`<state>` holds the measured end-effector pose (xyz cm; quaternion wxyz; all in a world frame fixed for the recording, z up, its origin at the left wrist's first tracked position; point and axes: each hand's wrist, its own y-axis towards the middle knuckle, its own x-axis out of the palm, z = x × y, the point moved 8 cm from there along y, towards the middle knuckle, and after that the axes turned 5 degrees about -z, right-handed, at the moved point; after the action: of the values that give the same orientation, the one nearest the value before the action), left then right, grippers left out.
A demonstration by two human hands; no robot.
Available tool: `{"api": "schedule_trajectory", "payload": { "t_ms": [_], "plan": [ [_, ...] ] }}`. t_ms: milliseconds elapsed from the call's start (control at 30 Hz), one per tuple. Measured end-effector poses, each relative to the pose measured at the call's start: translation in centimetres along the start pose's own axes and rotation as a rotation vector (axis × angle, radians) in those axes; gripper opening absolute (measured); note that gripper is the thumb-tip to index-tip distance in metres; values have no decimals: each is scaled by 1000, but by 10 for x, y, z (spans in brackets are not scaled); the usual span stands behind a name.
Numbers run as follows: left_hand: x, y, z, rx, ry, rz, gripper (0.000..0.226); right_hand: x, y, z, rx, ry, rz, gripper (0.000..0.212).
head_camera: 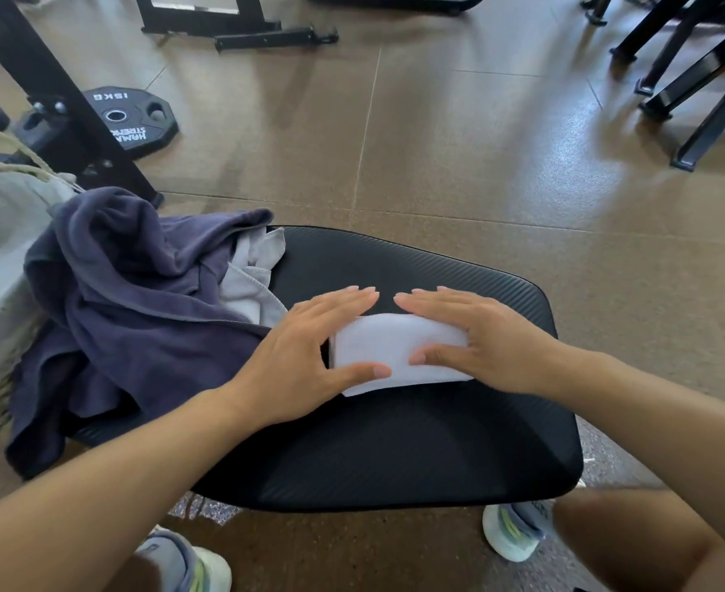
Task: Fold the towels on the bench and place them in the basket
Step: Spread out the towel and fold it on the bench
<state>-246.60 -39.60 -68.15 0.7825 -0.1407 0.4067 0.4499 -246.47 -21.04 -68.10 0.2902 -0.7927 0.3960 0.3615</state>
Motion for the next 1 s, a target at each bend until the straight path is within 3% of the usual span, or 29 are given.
{"api": "schedule_trajectory", "payload": {
  "t_ms": [100,233,500,733,867,1000],
  "plan": [
    [0,-2,12,87,66,-17,92,-2,-5,-8,-79,-150,34,89],
    [9,-3,6,54,190,-69,98,7,-5,-12,-77,-310,31,109],
    [32,-4,-5,15,393,-167,101,22,1,-2,-78,-313,50,103],
    [13,-2,4,-11,218,-117,103,7,-4,-7,-55,-190,22,110],
    [-1,2,0,-141,26,-85,93,-9,-7,-10,11,-79,42,99],
    [-4,4,-4,-181,2,-92,82,-14,-6,-4,53,-37,46,89]
  ]
}}
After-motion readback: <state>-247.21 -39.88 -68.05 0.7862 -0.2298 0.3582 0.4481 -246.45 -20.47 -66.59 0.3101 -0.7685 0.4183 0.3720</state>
